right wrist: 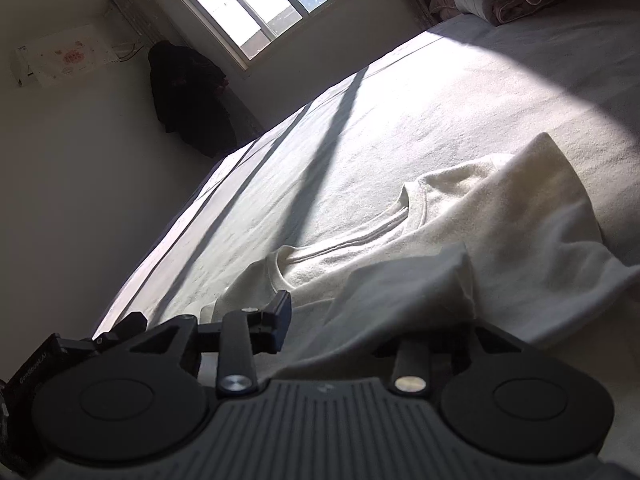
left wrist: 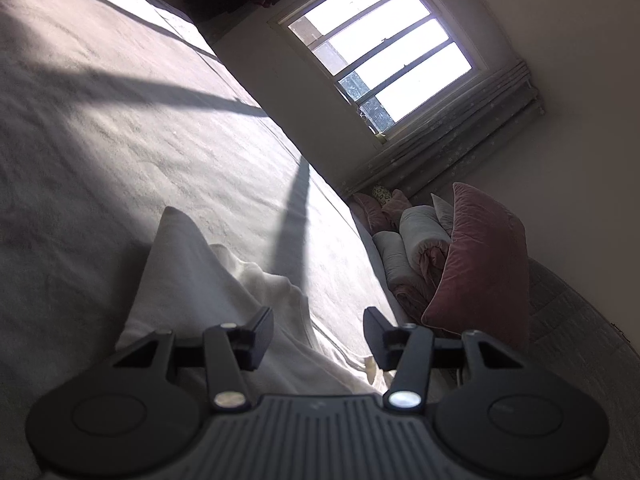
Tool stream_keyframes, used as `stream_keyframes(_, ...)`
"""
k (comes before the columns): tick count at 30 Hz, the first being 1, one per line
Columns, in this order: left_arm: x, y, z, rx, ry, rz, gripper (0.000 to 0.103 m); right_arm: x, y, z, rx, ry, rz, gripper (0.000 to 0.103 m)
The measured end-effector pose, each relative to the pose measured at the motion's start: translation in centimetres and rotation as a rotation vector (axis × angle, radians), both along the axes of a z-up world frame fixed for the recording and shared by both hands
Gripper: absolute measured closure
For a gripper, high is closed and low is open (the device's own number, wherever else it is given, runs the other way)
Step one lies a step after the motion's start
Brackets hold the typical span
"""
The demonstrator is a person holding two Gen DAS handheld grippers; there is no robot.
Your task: Fold clothes
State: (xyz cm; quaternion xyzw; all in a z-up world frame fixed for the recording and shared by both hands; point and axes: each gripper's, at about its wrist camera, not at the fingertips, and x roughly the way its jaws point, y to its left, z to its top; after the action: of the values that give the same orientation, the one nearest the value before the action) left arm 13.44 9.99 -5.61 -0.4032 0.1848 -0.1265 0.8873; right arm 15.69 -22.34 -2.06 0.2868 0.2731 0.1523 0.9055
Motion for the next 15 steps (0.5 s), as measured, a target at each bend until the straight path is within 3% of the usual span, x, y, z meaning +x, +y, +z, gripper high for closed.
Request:
stream_keyframes(4, -1.2, 0.8, 1.0, 0.055, -0.039, 0.112, 0.052, 0.0, 0.5, -0.1, -0.046, -0.019, 0.001, 0.060)
stream_keyframes(5, -1.4, 1.1, 1.1, 0.069, -0.032, 0.145, 0.052, 0.0, 0.7, -0.1, -0.065, -0.024, 0.001, 0.066)
stream_keyframes(6, -1.6, 1.5, 1.2, 0.082, -0.023, 0.179, 0.052, 0.0, 0.8, -0.1, -0.077, -0.034, -0.002, 0.083)
stream_keyframes(7, -1.8, 1.8, 1.2, 0.095, -0.014, 0.213, 0.052, 0.0, 0.9, 0.0, -0.087, -0.048, -0.005, 0.087)
stream_keyframes(10, -2.0, 2.9, 1.0, 0.095, 0.021, 0.271, 0.058, -0.5, 0.4, 1.0, -0.082, -0.137, -0.017, 0.092)
stream_keyframes(12, -1.9, 3.6, 0.6, 0.080, 0.048, 0.293, 0.072, -1.0, 0.2, 1.9, -0.084, -0.205, -0.031, 0.093)
stream_keyframes(15, -1.9, 4.1, 0.2, 0.057, 0.060, 0.292, 0.078, -1.8, -0.5, 3.3, -0.089, -0.308, -0.060, 0.093)
